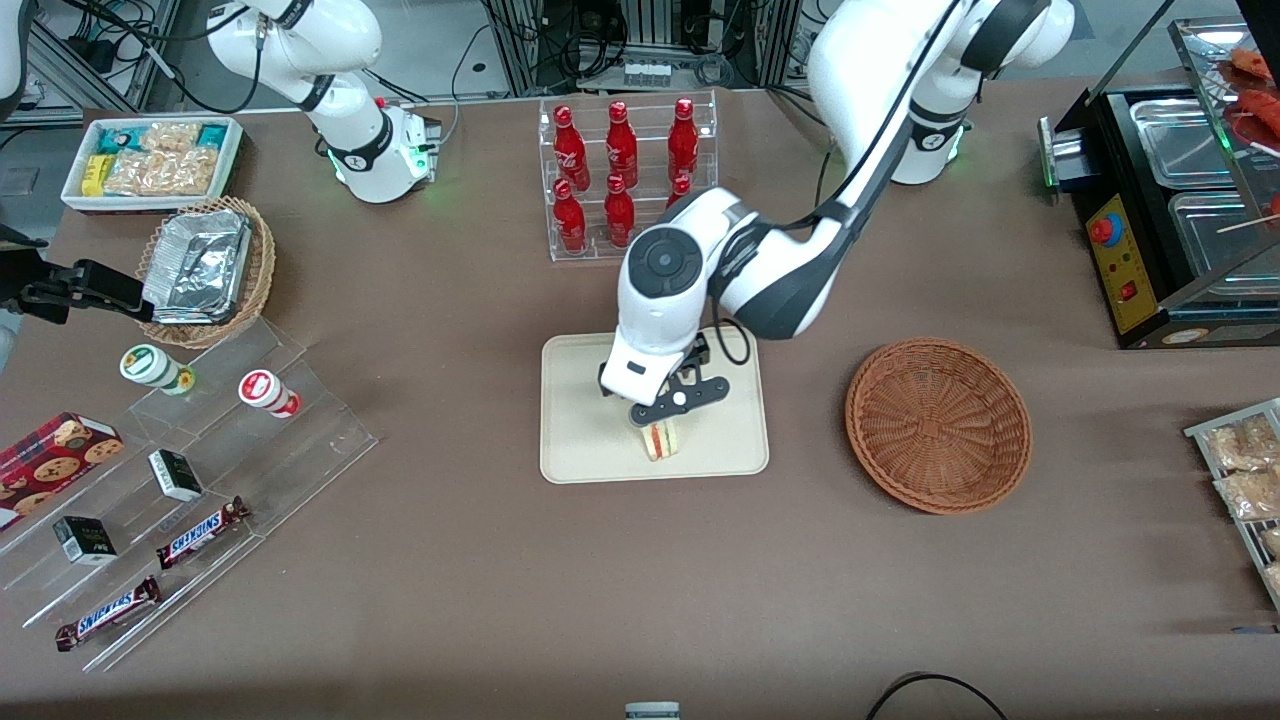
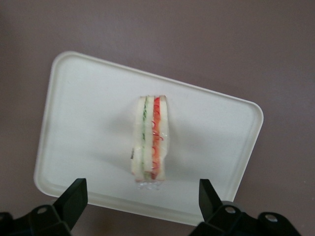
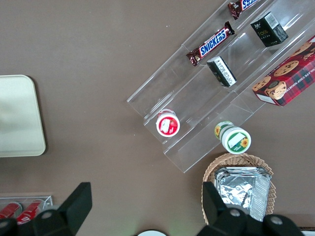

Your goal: Place sandwich from basket to tray

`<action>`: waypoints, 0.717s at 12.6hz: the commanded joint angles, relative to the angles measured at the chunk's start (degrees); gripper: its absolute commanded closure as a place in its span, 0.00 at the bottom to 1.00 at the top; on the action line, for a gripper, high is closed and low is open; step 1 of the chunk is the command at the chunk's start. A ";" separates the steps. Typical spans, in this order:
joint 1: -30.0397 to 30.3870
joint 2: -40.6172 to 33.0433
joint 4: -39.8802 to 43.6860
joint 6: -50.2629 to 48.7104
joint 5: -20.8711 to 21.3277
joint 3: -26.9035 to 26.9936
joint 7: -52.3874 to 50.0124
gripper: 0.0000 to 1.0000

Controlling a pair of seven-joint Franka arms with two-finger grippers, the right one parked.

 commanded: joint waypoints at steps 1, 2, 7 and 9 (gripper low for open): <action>4.29 -4.53 -1.67 -5.95 0.45 -0.06 10.36 0.00; 5.61 -4.89 -1.85 -6.76 0.63 -0.06 9.86 0.00; 13.68 -13.75 -9.39 -16.43 0.99 3.19 23.19 0.00; 19.05 -17.79 -13.35 -16.52 0.63 3.19 31.78 0.00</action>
